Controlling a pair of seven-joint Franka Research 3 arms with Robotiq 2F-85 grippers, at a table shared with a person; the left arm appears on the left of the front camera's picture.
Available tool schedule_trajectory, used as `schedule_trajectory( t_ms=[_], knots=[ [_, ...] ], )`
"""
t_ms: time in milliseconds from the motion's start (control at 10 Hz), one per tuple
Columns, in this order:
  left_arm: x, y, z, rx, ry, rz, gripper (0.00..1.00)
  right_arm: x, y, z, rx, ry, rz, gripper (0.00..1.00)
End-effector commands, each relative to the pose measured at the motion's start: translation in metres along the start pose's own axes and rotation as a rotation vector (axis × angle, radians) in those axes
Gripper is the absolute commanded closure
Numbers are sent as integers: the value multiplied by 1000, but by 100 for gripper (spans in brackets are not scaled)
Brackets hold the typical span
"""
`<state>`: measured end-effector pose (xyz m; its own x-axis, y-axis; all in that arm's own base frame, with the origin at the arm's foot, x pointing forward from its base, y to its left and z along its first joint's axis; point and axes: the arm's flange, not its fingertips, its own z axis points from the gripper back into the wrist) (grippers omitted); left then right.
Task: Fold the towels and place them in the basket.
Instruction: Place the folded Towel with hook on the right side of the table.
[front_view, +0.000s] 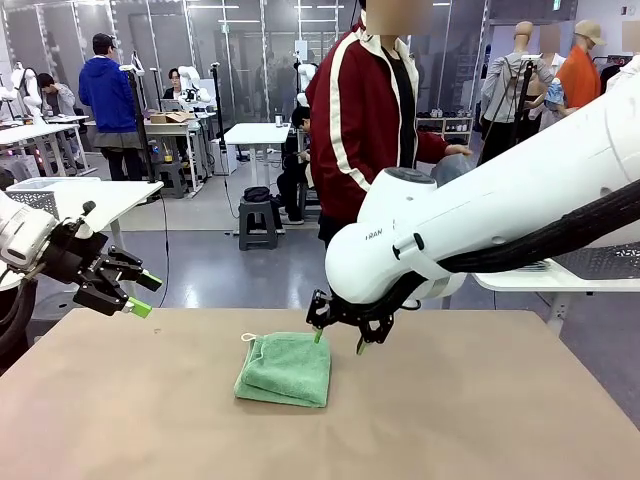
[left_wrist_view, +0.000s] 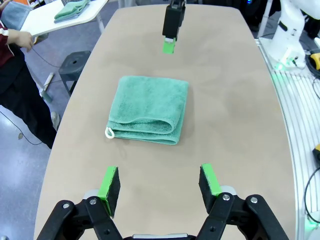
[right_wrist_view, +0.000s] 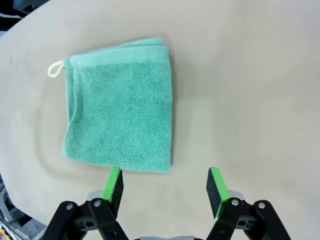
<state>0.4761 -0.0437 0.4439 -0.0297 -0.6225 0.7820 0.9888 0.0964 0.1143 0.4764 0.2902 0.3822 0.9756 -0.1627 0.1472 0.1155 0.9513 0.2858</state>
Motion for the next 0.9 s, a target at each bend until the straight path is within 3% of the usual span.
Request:
schedule_trajectory(
  t_ms=[0, 300, 800],
  knots=[
    [1, -1, 1, 2, -4, -4, 19, -2, -8, -25, 38, -4, -37, 15],
    [1, -1, 1, 2, -4, -4, 19, 7, -20, -63, 80, -57, -37, 15],
    [1, -1, 1, 2, -4, -4, 19, 25, -15, -94, 89, -65, 4, 15]
  ],
)
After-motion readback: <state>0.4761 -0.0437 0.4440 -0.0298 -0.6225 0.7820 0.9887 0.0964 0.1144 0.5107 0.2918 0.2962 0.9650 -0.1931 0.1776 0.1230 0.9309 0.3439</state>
